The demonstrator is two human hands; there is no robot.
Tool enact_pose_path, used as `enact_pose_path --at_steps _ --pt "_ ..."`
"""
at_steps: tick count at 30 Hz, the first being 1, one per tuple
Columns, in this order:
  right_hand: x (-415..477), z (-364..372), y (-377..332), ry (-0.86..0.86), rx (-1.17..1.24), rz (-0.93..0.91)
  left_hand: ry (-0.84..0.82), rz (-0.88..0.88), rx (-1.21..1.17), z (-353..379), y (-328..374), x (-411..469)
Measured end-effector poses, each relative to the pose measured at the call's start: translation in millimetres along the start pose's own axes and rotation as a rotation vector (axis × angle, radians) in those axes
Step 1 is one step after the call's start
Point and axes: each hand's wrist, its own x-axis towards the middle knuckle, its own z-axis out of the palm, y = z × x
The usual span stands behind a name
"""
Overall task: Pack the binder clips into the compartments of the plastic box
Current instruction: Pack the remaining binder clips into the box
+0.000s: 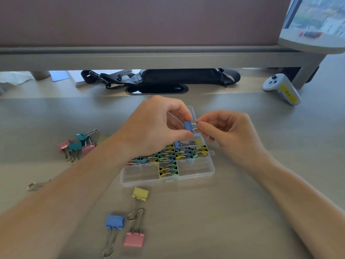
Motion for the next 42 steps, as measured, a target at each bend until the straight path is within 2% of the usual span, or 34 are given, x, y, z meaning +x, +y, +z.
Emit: enact_pose_path --at_steps 4,6,9,18,23,36,42 --pt "1.3 2.7 0.4 0.024 -0.018 0.021 0.127 0.133 0.088 6.2 -6.0 -6.8" --pt "0.0 3.8 4.2 0.058 -0.141 -0.004 0.134 0.186 0.188 7.3 -9.8 -7.5" --pt "-2.4 2.9 9.5 0.072 -0.248 -0.036 0.092 0.197 0.308 5.6 -14.1 -8.0" --pt "-6.7 3.1 19.7 0.032 -0.212 -0.023 0.050 0.239 0.373 8.5 -24.0 -14.0" --pt "-5.8 5.5 19.2 0.001 -0.249 -0.028 -0.046 0.279 0.422 7.8 -26.1 -16.0" --pt "8.6 9.6 9.8 0.008 -0.253 0.183 -0.116 0.231 0.484 9.8 -20.7 -22.3" --pt "7.1 9.3 8.9 0.019 -0.266 0.181 -0.032 0.150 0.342 4.4 -24.6 -24.8"
